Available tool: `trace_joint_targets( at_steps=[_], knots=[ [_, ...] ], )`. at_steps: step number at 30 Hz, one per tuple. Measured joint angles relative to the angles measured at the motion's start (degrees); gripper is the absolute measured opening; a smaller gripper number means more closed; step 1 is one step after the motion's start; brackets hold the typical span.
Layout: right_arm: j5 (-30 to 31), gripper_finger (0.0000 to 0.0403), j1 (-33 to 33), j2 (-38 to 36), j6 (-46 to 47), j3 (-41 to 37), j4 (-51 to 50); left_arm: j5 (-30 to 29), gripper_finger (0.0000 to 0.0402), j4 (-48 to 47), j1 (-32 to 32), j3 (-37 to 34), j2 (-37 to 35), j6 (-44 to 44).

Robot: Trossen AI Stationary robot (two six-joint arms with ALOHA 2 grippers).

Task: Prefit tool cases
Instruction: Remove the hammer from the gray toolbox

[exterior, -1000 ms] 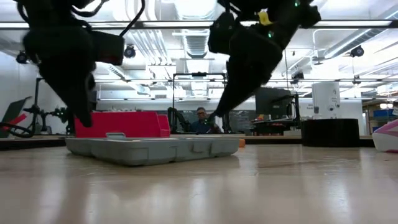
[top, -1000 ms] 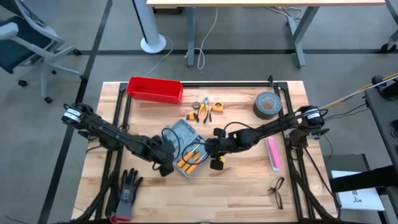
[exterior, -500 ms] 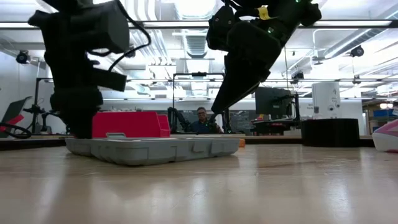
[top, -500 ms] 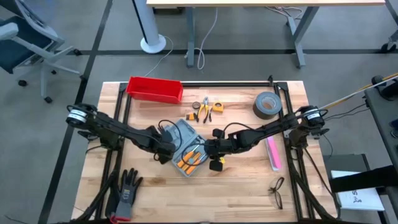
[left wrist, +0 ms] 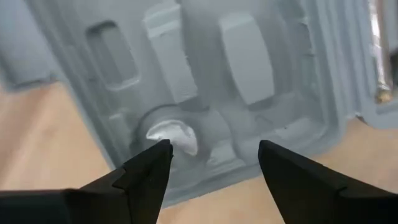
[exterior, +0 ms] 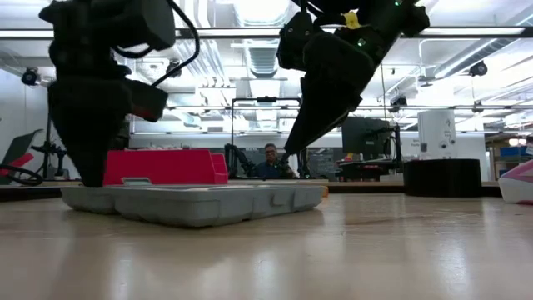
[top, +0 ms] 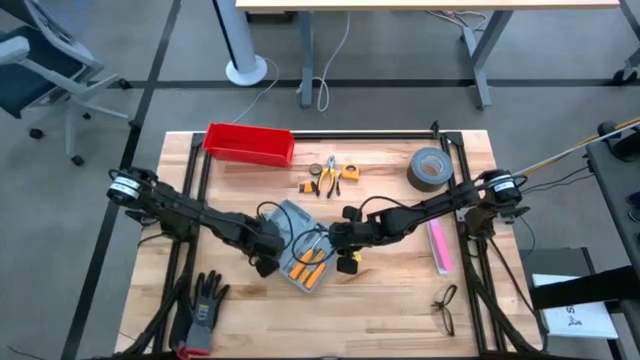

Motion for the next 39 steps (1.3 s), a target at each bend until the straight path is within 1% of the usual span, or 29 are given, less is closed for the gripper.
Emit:
trace_joint_targets(
  at_steps=[4,10,15,19,22,25,32,36,39],
  knots=[
    [-0.46,0.01,-0.04,0.57,0.32,-0.15,-0.39,3.75,0.0251,1.7,-2.25,0.15,-0.02,-3.83],
    [-1.71,0.0103,-0.02,0.6,-0.44,-0.75,-0.64,6.31,0.0247,5.91,-5.82,0.15,0.15,-10.02],
    [-2.01,0.0097,-0.02,0.6,-1.27,-0.78,-0.6,6.86,0.0243,14.3,-8.34,0.15,0.09,-13.74],
    [-2.03,0.0094,-0.02,0.6,-1.31,-0.79,-0.57,6.84,0.024,16.11,-9.34,0.24,0.09,-15.13],
    [-2.01,0.0096,-0.02,0.6,-1.38,-0.79,-0.53,5.96,0.0237,15.51,-9.34,1.31,0.09,-13.94],
    [-2.0,0.0101,-0.02,0.6,-1.29,-0.79,-0.34,3.12,0.0234,13.2,-9.3,2.89,0.07,-11.76],
    [-2.48,0.0104,0.02,0.6,-1.25,-0.79,1.85,-2.69,0.0233,-0.26,-8.53,6.25,0.04,-9.99],
    [-3.45,0.0099,0.02,0.6,-1.25,-0.79,3.52,-3.3,0.0228,-5.34,-7.95,5.07,0.0,-9.99],
    [-3.48,0.0097,-0.2,0.6,-1.23,-0.79,3.54,-3.22,0.0223,-5.75,-7.81,3.04,0.0,-9.99]
  ],
)
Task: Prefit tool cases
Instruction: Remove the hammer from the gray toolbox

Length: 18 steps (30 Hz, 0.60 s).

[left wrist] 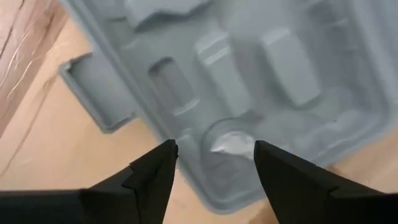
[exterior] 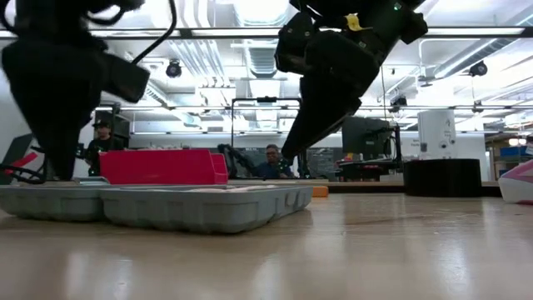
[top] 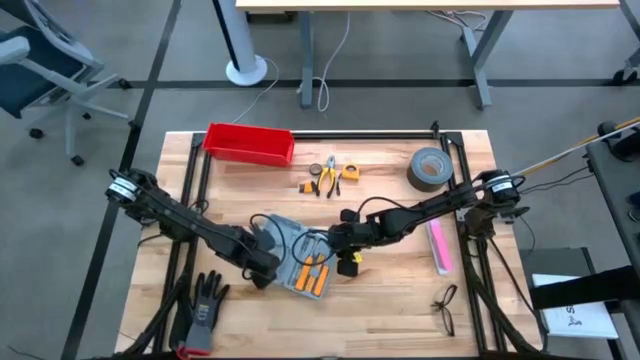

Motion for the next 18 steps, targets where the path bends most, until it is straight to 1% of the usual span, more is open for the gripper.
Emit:
trace_joint_targets(
  at_steps=[10,18],
  knots=[
    [-0.02,0.011,-0.58,0.02,0.0,0.04,1.2,0.56,0.0217,1.88,0.2,-3.62,0.0,0.62],
    [-0.1,0.0108,-0.81,0.04,0.0,0.04,1.01,5.81,0.0225,10.24,-0.26,-3.79,0.07,-1.26]
  ],
)
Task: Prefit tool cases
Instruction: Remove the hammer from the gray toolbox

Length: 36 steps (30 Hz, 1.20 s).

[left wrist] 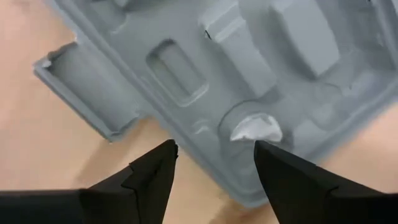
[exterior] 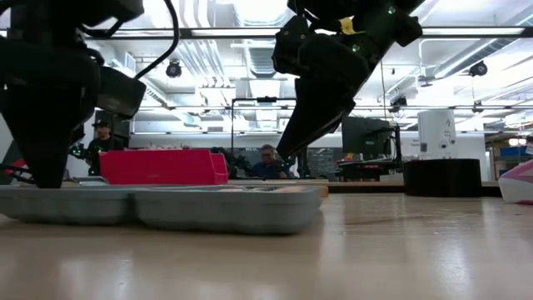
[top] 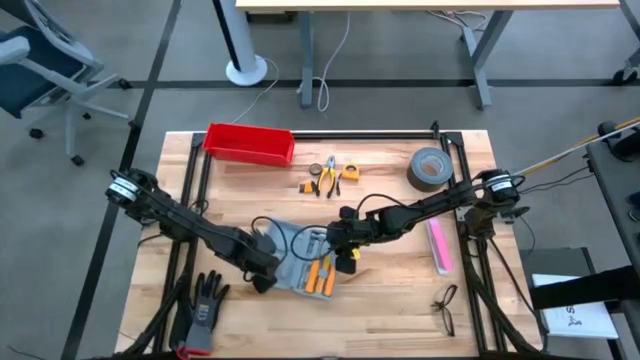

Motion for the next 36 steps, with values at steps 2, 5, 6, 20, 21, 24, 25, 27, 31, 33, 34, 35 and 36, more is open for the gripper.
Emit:
trace_joint_targets(
  at_steps=[2,5,6,20,21,24,25,27,31,33,34,35,36],
  knots=[
    [-0.18,0.0106,0.0,0.0,-0.04,0.0,-0.03,1.05,0.0223,1.9,-0.38,0.0,0.29,-0.49],
    [-0.97,0.0106,0.0,0.0,-0.07,-0.18,-0.05,1.48,0.0219,3.32,-0.96,0.0,0.65,-1.02],
    [-0.98,0.0107,-0.03,0.0,-0.1,-0.36,-0.37,1.62,0.0217,3.63,-1.07,0.0,0.67,-1.27],
    [-1.86,0.0101,-2.9,1.74,-0.69,-1.73,-1.84,-0.79,0.0214,7.87,-1.14,1.86,0.67,2.09],
    [-2.38,0.0101,-3.05,2.21,-0.68,-1.73,-1.9,-0.79,0.0213,7.74,-1.14,1.86,0.68,2.09],
    [-1.95,0.0104,-3.37,3.26,-0.8,-1.73,-2.06,-0.79,0.0211,7.08,-1.14,1.84,0.67,2.09],
    [-1.95,0.0106,-3.49,3.26,-0.81,-1.73,-2.11,-0.79,0.0211,6.97,-1.14,1.84,0.67,2.13],
    [-1.97,0.0109,-3.5,3.24,-0.67,-1.73,-2.26,-0.79,0.0211,6.98,-1.14,1.84,0.67,2.55],
    [-2.45,0.0112,-3.52,2.37,-0.63,-1.73,-3.91,-0.86,0.0213,6.98,-0.97,1.85,0.67,4.11],
    [-2.5,0.0109,-3.52,2.12,-0.61,-1.73,-4.46,-0.96,0.0212,6.99,-0.65,2.13,0.67,5.02],
    [-2.68,0.0107,-3.52,2.07,-0.61,-1.73,-4.75,-1.0,0.0211,7.01,-0.47,2.31,0.66,5.32],
    [-2.87,0.0105,-3.52,2.04,-0.59,-1.73,-4.84,-1.19,0.021,7.17,-0.25,2.45,0.65,5.6],
    [-2.91,0.0104,-3.52,2.03,-0.56,-1.73,-4.95,-1.42,0.021,7.26,-0.06,2.51,0.65,5.79]
  ],
)
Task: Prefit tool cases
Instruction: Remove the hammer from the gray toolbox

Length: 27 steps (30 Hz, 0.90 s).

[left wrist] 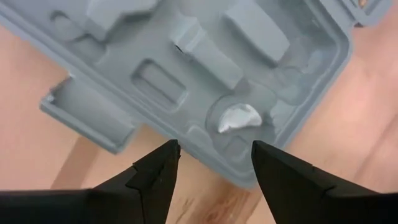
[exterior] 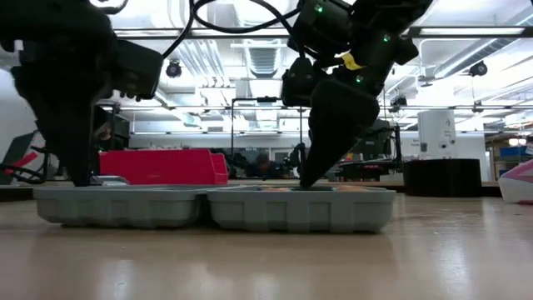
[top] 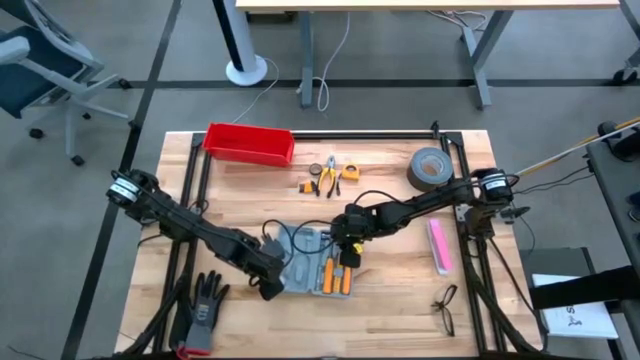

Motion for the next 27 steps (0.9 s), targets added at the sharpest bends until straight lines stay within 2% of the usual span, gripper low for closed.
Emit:
trace_joint_targets(
  at_steps=[18,27],
  knots=[
    [0.46,0.0113,0.0,-0.22,0.86,5.52,-12.05,-0.41,0.0208,-0.32,2.2,1.84,0.0,4.3],
    [0.5,0.0104,-0.26,-0.22,0.97,5.09,-11.79,-1.09,0.0208,-0.28,2.22,1.84,0.0,4.7]
  ],
)
